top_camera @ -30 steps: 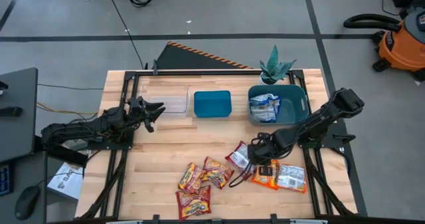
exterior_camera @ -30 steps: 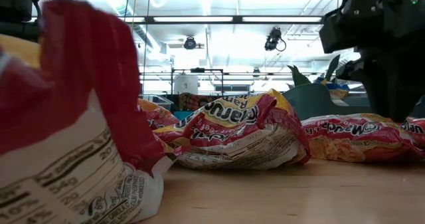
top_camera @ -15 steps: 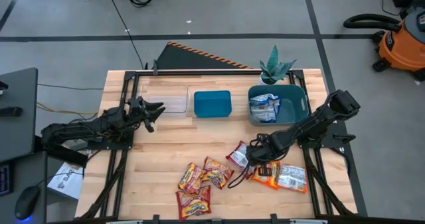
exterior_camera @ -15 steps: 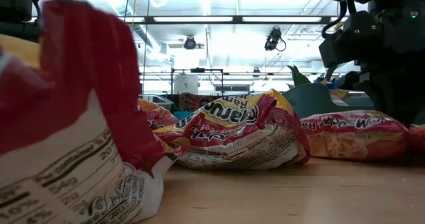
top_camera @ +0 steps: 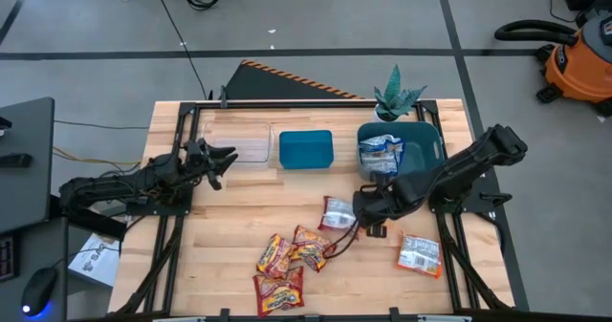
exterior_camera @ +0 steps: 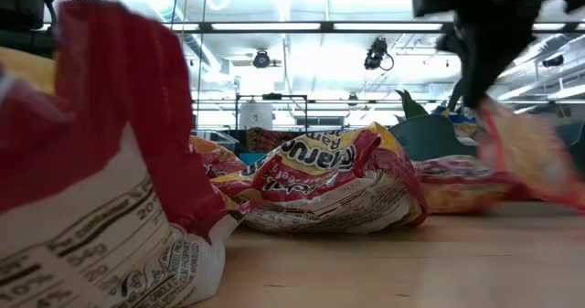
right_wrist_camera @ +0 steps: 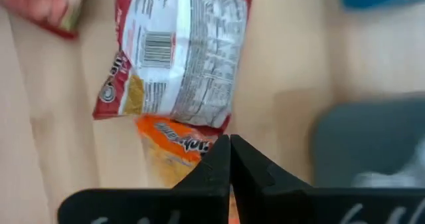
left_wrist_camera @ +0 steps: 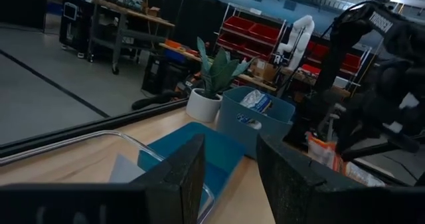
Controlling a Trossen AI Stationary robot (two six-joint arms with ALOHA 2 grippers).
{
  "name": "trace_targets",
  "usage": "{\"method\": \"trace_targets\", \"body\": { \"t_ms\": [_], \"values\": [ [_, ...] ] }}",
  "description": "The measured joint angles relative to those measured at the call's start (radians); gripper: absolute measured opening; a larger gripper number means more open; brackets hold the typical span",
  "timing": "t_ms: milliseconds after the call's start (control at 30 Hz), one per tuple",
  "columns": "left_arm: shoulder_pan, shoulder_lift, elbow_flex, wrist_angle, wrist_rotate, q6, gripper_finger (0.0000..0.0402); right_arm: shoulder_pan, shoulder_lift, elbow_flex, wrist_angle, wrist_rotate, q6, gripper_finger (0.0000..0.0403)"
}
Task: Sort Maruchan noodles
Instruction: Put the orange noodle pack into the transparent bin
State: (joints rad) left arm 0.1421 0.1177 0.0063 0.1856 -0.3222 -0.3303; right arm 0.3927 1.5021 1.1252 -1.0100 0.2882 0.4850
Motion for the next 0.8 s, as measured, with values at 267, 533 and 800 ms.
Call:
{"method": "trace_targets", "body": {
  "t_ms": [267, 533, 800],
  "values": [
    [0.000, 0.000, 0.000, 0.087, 0.000, 0.009, 0.0142, -0.034, 0.000, 0.141, 0.055, 0.194, -0.178, 0.0008],
    [0.000, 0.000, 0.000, 0.001, 0.011, 0.013, 0.0142, -0.172, 0.000, 0.154, 0.490, 0.143, -0.474, 0.0008],
    [0.000, 0.000, 0.000, -0.102, 0.069, 0.004, 0.0142, -0.321, 0.020, 0.156, 0.866, -0.089, -0.576, 0.0007]
  ]
}}
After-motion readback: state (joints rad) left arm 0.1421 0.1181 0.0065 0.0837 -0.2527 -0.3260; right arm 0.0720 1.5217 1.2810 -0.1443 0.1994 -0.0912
